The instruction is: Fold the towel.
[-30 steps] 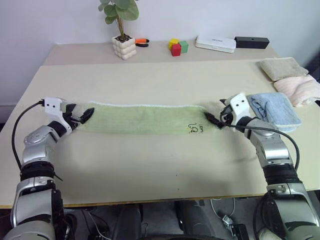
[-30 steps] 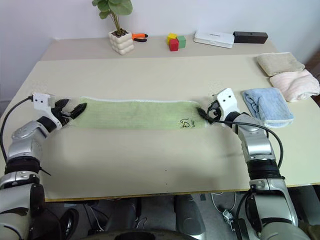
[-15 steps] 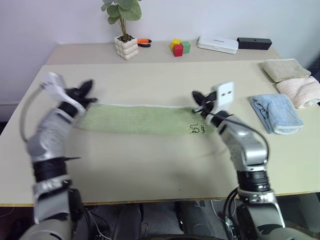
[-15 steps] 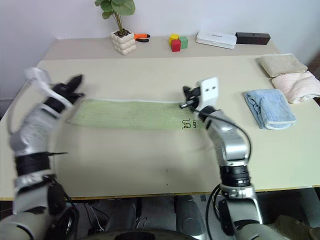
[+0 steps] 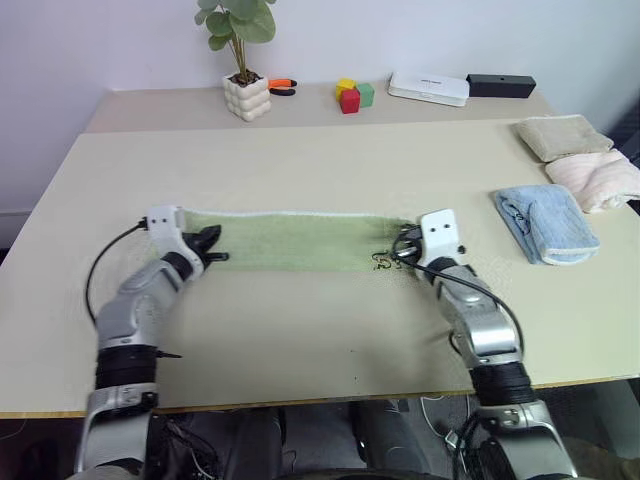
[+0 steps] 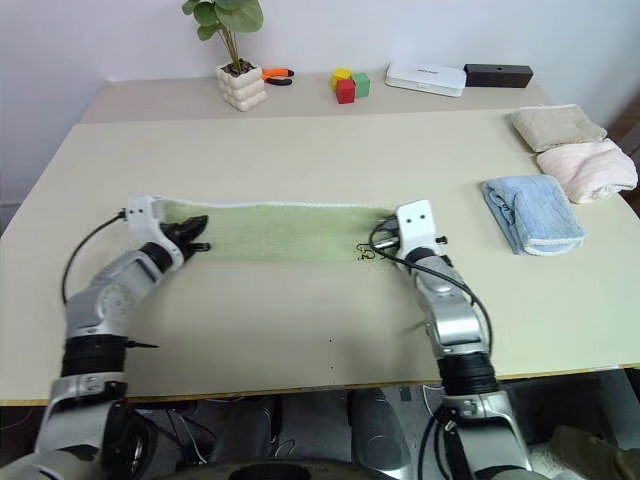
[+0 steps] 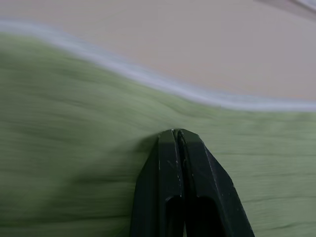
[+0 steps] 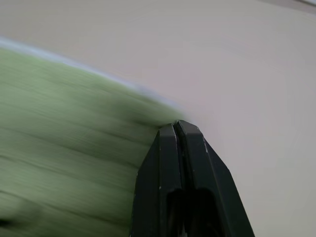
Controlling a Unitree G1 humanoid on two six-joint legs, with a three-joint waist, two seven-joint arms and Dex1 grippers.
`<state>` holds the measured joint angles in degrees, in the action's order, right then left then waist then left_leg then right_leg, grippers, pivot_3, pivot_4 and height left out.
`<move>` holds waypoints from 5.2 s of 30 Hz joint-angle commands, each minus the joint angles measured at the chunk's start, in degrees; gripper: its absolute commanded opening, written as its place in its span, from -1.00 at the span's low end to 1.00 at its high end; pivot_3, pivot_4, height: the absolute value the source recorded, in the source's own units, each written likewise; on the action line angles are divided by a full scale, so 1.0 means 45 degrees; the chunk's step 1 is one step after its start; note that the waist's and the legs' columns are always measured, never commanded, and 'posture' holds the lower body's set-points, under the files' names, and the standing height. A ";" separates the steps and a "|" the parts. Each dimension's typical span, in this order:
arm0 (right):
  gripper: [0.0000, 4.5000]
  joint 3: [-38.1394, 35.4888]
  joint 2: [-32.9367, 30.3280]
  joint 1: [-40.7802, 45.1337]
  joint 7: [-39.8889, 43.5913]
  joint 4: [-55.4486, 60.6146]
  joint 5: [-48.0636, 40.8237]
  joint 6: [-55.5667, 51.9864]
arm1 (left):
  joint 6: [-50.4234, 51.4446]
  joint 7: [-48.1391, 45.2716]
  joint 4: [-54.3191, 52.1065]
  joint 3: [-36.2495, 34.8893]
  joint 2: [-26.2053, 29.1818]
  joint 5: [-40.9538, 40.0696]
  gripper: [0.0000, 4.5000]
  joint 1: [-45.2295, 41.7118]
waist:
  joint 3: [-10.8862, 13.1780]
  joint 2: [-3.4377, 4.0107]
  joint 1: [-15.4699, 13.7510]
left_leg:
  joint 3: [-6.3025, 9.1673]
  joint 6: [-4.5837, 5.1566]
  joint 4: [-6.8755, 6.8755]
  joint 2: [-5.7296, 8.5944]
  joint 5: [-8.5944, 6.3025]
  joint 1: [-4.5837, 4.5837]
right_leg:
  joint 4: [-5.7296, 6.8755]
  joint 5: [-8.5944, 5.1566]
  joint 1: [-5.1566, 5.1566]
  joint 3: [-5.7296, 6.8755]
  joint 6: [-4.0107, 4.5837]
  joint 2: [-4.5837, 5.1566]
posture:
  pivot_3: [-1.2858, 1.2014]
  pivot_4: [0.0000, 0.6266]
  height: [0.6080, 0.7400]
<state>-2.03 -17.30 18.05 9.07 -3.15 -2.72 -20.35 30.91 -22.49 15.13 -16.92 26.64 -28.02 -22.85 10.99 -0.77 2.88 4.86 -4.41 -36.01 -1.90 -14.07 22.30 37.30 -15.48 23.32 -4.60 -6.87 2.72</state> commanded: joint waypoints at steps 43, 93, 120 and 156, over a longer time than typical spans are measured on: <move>1.00 -0.3925 0.0669 -0.2683 -0.9038 0.4526 -1.9958 -0.6874 | 0.1623 -1.0167 -0.4349 -0.0476 0.5201 -0.3831 0.96 0.2302 | 0.0008 -0.0010 0.0273 | -0.0020 0.0019 0.0047 -0.0033 -0.0011 0.0027 | -0.0055 -0.0058 0.0035 -0.0014 0.0098 -0.0014 | 0.03 -0.52 1.00; -0.98 0.2159 -0.4641 0.0345 -0.0544 0.7701 -0.9097 -0.7056 | 0.0840 -0.8709 -0.5203 -0.0254 0.3713 -0.3570 1.00 0.3172 | 0.0023 -0.0013 -0.0083 | -0.0042 0.0020 0.0066 -0.0027 -0.0012 0.0059 | -0.0081 -0.0059 0.0073 -0.0026 0.0098 -0.0006 | 0.03 -0.52 1.00; 0.75 0.4017 -0.1540 0.0867 0.2029 0.6671 -0.5249 -0.6679 | 0.0818 -0.8308 -0.5672 -0.0330 0.3554 -0.3724 1.00 0.3733 | 0.0021 -0.0018 -0.0067 | -0.0035 0.0020 0.0068 -0.0028 -0.0011 0.0056 | -0.0071 -0.0056 0.0077 -0.0017 0.0094 -0.0008 | 0.03 -0.52 1.00; -0.01 0.1580 0.1046 0.1735 0.2481 -0.0359 -0.1723 0.0999 | 0.3431 0.0155 -0.9406 -0.1178 -0.1259 -0.7408 1.00 0.7108 | -0.0025 -0.0092 0.0231 | -0.0012 0.0017 0.0029 -0.0027 -0.0010 -0.0017 | -0.0044 -0.0049 -0.0013 -0.0006 0.0098 -0.0011 | 0.03 -0.52 1.00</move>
<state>7.51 -12.20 23.82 19.47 -8.92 -8.66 -14.98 46.81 -23.20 -24.18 -22.06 21.45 -60.16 8.56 10.88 -1.18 3.92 4.80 -4.33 -35.89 -2.02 -14.12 22.25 37.10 -15.70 23.28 -4.63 -6.43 2.68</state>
